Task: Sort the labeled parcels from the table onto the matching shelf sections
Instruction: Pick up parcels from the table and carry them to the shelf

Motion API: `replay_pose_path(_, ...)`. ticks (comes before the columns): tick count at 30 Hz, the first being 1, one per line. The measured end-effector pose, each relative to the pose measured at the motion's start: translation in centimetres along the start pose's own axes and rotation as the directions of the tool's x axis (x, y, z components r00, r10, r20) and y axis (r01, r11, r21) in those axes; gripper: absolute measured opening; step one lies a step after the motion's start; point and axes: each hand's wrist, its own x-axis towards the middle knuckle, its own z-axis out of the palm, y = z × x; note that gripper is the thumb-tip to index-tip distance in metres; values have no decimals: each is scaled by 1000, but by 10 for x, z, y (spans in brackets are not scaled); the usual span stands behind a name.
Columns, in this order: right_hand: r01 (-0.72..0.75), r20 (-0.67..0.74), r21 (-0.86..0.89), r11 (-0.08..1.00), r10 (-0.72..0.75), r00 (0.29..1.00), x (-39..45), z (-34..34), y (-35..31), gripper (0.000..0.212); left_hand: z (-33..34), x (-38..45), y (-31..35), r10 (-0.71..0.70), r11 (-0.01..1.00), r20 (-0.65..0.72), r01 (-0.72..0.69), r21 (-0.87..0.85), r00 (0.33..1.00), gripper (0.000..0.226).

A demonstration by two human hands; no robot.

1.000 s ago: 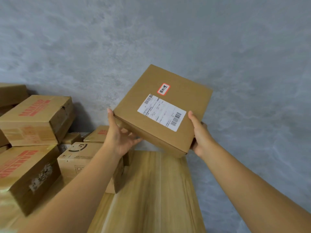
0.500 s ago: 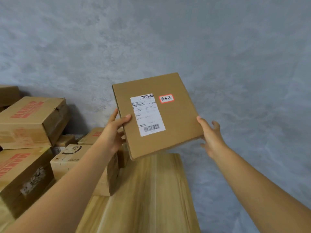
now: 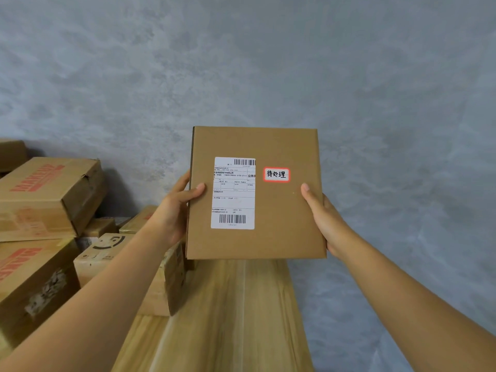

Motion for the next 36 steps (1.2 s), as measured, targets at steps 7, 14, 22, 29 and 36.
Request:
replay_pose_path(7, -31, -52, -19, 999, 30, 998, 9, -12, 10, 58, 15, 7, -14, -26, 994, -111, 37, 101, 993, 38)
replay_pose_path(14, -173, -113, 3, 985, 172, 979, -7, -27, 37, 56, 22, 5, -42, -162, 969, -127, 182, 166, 979, 37)
replay_pose_path(22, -167, -342, -39, 985, 144, 929, -92, -42, 40, 56, 41, -4, -55, -261, 958, 121, 241, 155, 958, 23)
replay_pose_path(29, -186, -670, -83, 979, 84, 738, -227, -27, 29, 56, 67, -54, -64, -300, 954, 396, 261, 149, 868, 41)
replay_pose_path(36, -188, -854, -56, 980, 51, 517, -368, -14, 10, 45, 117, -132, -66, -325, 939, 595, 324, 112, 735, 42)
